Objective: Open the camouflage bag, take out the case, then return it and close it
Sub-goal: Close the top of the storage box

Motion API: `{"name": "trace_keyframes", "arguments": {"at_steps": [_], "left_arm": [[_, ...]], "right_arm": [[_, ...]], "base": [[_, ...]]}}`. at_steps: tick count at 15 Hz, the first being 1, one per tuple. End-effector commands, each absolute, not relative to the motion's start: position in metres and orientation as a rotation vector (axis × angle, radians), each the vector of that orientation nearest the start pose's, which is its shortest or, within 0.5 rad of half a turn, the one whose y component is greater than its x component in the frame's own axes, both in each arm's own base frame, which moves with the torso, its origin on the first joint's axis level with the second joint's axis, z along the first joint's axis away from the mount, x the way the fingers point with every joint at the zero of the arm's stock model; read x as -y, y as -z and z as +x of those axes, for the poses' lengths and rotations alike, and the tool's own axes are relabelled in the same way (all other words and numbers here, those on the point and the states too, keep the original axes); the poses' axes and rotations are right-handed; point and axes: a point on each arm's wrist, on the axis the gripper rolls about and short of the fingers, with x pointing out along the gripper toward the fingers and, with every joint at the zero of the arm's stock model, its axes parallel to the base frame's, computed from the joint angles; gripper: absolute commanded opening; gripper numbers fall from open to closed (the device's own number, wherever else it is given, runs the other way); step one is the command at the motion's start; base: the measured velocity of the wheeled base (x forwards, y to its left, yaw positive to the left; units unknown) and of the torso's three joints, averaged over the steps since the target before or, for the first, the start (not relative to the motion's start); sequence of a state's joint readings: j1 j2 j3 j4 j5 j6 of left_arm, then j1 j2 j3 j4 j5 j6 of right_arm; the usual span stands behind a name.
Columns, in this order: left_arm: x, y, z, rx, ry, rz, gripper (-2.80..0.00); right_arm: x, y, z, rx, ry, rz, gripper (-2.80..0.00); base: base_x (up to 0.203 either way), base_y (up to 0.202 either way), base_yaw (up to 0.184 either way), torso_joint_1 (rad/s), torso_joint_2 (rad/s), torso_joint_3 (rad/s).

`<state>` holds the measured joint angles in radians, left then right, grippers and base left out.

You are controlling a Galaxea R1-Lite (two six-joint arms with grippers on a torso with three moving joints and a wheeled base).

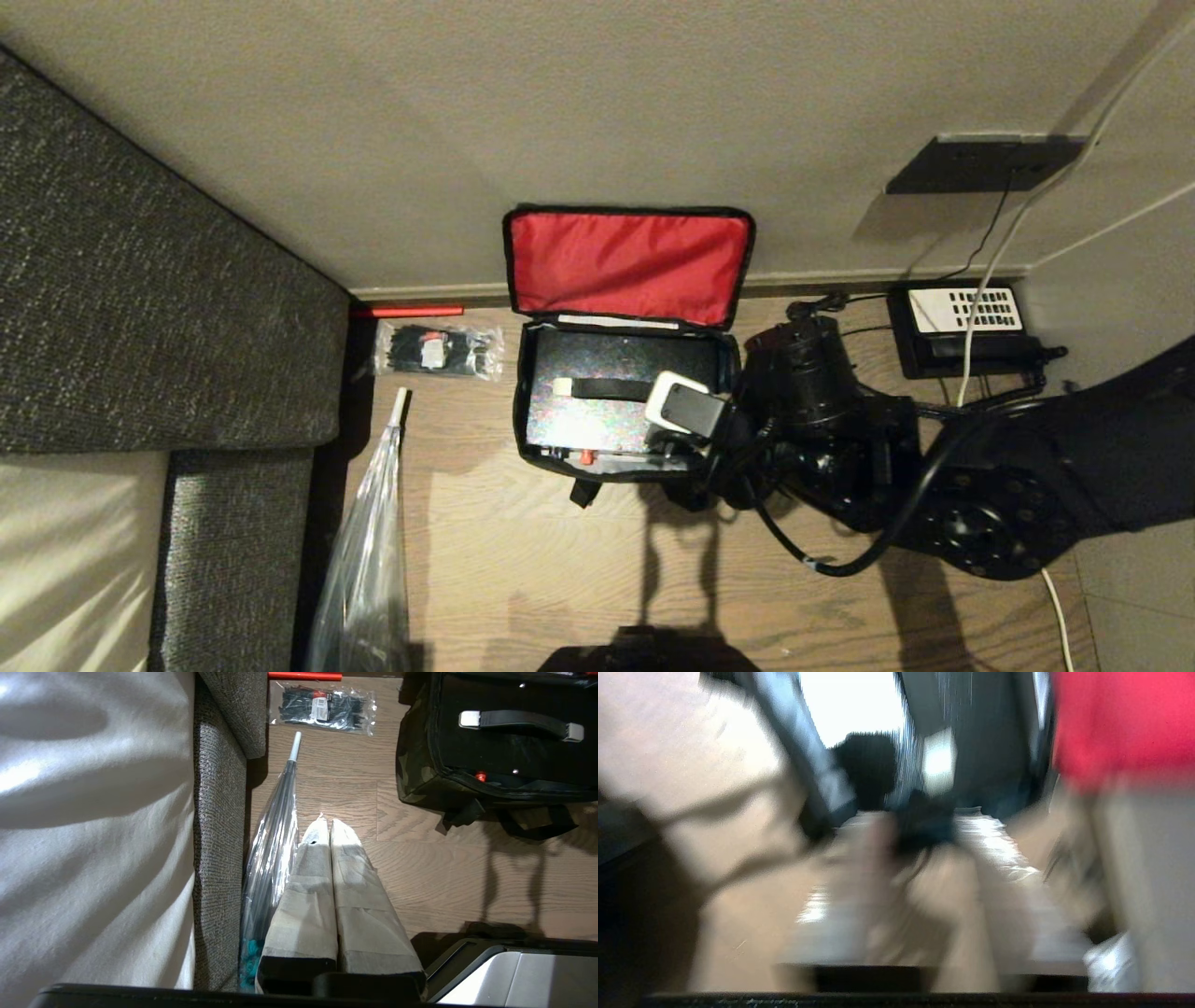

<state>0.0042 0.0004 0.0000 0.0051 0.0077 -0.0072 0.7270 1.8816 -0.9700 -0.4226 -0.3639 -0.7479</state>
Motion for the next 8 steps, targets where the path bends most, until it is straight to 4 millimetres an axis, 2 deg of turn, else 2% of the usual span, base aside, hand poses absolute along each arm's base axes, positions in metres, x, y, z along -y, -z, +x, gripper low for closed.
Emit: {"name": "trace_keyframes", "arguments": {"at_steps": [1,4,5,7,8], "left_arm": [[0.0,-0.074,-0.023,-0.006,-0.012,-0.008,-2.8],[0.0,-0.074,-0.023,-0.008,-0.012,-0.008,-2.8],[0.0,-0.074,-0.023,-0.008,-0.012,-0.008,-2.8],[0.0,-0.074,-0.023,-0.006,-0.012,-0.009,-2.8],[0.0,-0.074,-0.023,-0.007,-0.012,-0.008,-2.8]], "right_arm": [[-0.187,-0.18,0.224,-0.363,-0.442,-0.764,-2.8],[-0.143,-0.182,0.176,-0.519,-0.387,-0.515,-2.8],[-0.131,-0.176,0.164,-0.57,-0.361,-0.45,-2.8],[-0.108,-0.182,0.146,-0.584,-0.31,-0.322,-2.8],[-0.099,-0.186,0.142,-0.584,-0.276,-0.165,-2.8]], "base": [[0.0,0.0,0.0,0.0,0.0,0.0],[0.0,0.0,0.0,0.0,0.0,0.0],[0.0,0.0,0.0,0.0,0.0,0.0],[0.0,0.0,0.0,0.0,0.0,0.0],[0.0,0.0,0.0,0.0,0.0,0.0]]}}
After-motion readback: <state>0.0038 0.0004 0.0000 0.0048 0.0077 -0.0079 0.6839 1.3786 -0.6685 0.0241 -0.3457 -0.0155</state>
